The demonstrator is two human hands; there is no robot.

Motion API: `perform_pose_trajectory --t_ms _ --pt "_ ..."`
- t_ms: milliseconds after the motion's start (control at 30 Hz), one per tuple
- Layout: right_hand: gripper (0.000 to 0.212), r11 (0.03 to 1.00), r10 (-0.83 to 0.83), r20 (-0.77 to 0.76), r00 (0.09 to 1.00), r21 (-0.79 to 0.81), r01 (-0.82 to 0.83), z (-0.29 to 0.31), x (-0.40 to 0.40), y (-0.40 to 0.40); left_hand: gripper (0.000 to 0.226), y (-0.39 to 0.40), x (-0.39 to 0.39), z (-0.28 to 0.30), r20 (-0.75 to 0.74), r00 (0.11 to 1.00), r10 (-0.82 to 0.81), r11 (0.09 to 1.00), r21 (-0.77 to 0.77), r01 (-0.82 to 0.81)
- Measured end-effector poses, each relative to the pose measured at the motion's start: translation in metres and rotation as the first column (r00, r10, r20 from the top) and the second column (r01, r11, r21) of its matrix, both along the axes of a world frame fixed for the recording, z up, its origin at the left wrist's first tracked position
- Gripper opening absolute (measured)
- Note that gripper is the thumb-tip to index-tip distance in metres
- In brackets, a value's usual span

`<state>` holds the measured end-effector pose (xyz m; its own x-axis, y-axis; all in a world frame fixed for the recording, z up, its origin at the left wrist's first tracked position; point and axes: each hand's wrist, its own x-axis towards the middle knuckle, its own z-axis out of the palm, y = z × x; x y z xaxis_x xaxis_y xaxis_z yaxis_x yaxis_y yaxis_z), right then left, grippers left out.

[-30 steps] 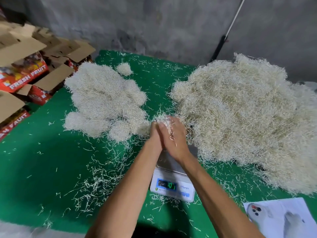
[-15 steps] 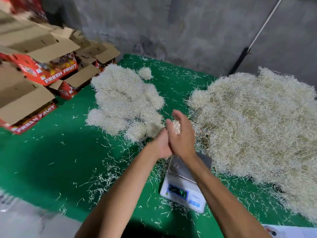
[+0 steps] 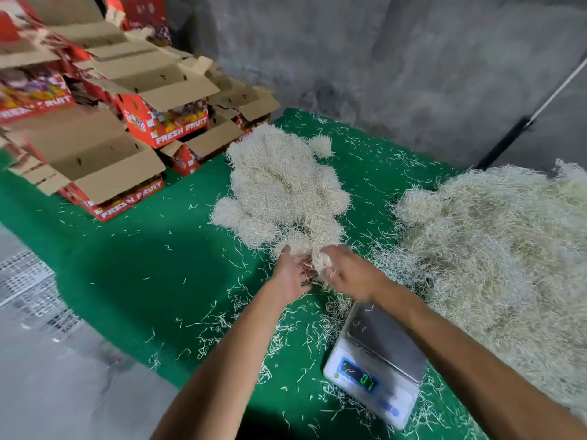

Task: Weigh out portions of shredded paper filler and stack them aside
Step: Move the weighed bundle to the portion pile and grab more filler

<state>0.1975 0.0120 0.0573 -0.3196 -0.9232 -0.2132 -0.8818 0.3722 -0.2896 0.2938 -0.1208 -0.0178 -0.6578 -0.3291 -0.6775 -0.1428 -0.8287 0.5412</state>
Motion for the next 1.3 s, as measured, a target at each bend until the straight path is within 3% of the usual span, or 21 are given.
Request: perform_pose_trajectory --t_ms 67,133,233,367,467,567,733,867,1000,1133,1167,1233,1300 --pt "0.059 0.984 -0.023 -0.078 0.997 -0.176 0.009 0.025 -0.012 -0.029 0.065 -0.008 0.003 -0.005 0.044 0.999 0.031 0.995 -0.097 -0.026" --pt "0.067 0.939 -0.127 -0.138 0.982 -0.336 0.074 0.049 -0.019 -0.056 0.064 -0.007 0.005 -0.01 0.057 0.997 0.043 0.995 -0.097 -0.037" --pt "0.066 0.868 -0.342 -0.131 0.931 -0.422 0.26 0.066 -0.02 -0.082 0.053 -0.002 0.004 -0.015 0.077 0.997 0.018 0.994 -0.107 -0.01" --pt "0.057 0.824 -0.317 -0.054 0.947 -0.51 0.247 0.047 -0.015 -0.07 0.046 0.01 -0.004 -0.014 0.053 0.998 -0.038 0.991 -0.123 0.044" --pt "0.056 0.852 -0.299 -0.001 0.954 -0.451 0.266 0.008 -0.018 -0.033 0.042 0.02 -0.018 -0.013 0.054 0.994 -0.097 0.98 -0.167 0.104" --pt "0.05 0.852 -0.424 0.047 0.905 -0.318 0.416 -0.034 -0.038 0.02 0.037 0.038 -0.043 -0.015 0.05 0.975 -0.216 0.946 -0.236 0.222" --pt "0.052 0.734 -0.655 0.029 0.755 -0.213 0.645 -0.063 -0.086 0.117 0.03 0.077 -0.118 -0.013 0.079 0.887 -0.454 0.815 -0.366 0.449" --pt "0.058 0.639 -0.76 -0.059 0.648 -0.253 0.726 -0.063 -0.132 0.167 0.024 0.114 -0.182 -0.005 0.099 0.818 -0.567 0.732 -0.395 0.555" --pt "0.068 0.654 -0.756 -0.279 0.592 -0.338 0.677 -0.067 -0.184 0.188 0.023 0.135 -0.23 -0.002 0.092 0.788 -0.609 0.704 -0.396 0.59" --pt "0.092 0.619 -0.761 -0.324 0.562 -0.104 0.779 -0.088 -0.224 0.191 0.026 0.145 -0.254 -0.013 0.081 0.795 -0.601 0.731 -0.346 0.588" --pt "0.084 0.624 -0.751 -0.298 0.589 -0.028 0.781 -0.097 -0.223 0.191 0.026 0.148 -0.257 -0.015 0.102 0.8 -0.592 0.741 -0.321 0.589" --pt "0.049 0.685 -0.696 -0.258 0.67 0.044 0.727 -0.113 -0.209 0.189 0.031 0.154 -0.255 -0.019 0.171 0.79 -0.589 0.742 -0.273 0.612" --pt "0.024 0.74 -0.659 -0.234 0.715 -0.033 0.671 -0.117 -0.195 0.185 0.048 0.158 -0.25 -0.024 0.231 0.773 -0.591 0.731 -0.252 0.634"
